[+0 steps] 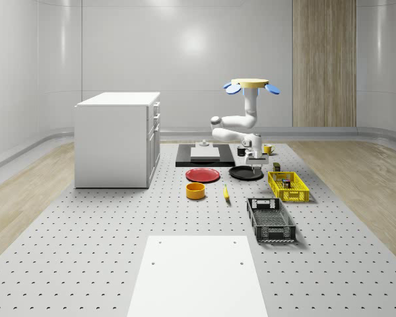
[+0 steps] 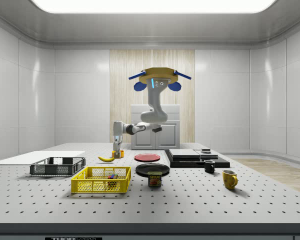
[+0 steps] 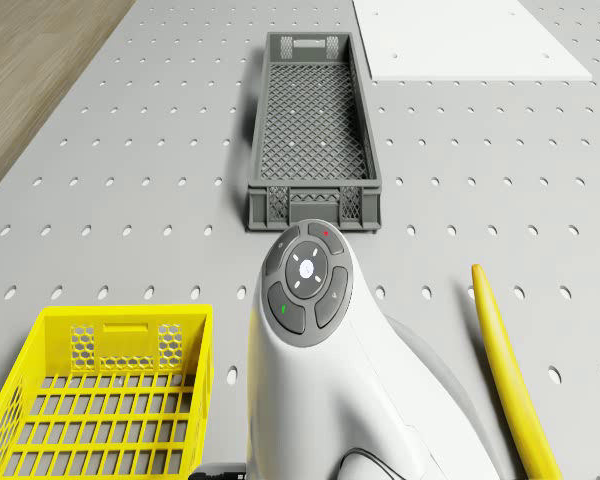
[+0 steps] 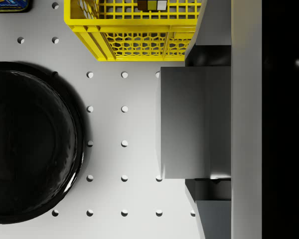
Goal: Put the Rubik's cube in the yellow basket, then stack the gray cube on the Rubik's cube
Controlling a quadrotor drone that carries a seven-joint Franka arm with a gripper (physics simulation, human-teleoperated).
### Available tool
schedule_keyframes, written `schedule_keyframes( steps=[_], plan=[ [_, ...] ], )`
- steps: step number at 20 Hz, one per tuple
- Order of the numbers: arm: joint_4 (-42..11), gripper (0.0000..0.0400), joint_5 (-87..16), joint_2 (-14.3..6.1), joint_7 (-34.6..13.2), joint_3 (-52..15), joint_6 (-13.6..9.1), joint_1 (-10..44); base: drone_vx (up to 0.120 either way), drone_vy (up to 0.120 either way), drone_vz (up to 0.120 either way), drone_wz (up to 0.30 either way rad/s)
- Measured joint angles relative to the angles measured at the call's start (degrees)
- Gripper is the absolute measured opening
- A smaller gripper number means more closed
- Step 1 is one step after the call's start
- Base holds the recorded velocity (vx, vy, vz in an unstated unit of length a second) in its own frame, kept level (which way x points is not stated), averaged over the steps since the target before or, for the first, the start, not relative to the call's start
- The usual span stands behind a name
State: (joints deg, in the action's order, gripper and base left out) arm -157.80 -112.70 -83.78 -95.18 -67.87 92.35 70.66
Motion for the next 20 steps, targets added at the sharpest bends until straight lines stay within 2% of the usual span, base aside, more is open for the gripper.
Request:
schedule_keyframes(
  steps=[12,17,20],
  plan=[
    [0.01,0.0251,0.15,-0.28,-0.09,-0.06,0.25,0.12,0.000,0.120,0.000,0.000],
    [0.02,0.0251,0.20,-0.39,-0.13,-0.07,0.35,0.16,-0.112,0.120,0.000,0.000],
    [0.03,0.0251,0.23,-0.45,-0.15,-0.08,0.41,0.19,0.000,0.120,0.000,0.000]
  ],
)
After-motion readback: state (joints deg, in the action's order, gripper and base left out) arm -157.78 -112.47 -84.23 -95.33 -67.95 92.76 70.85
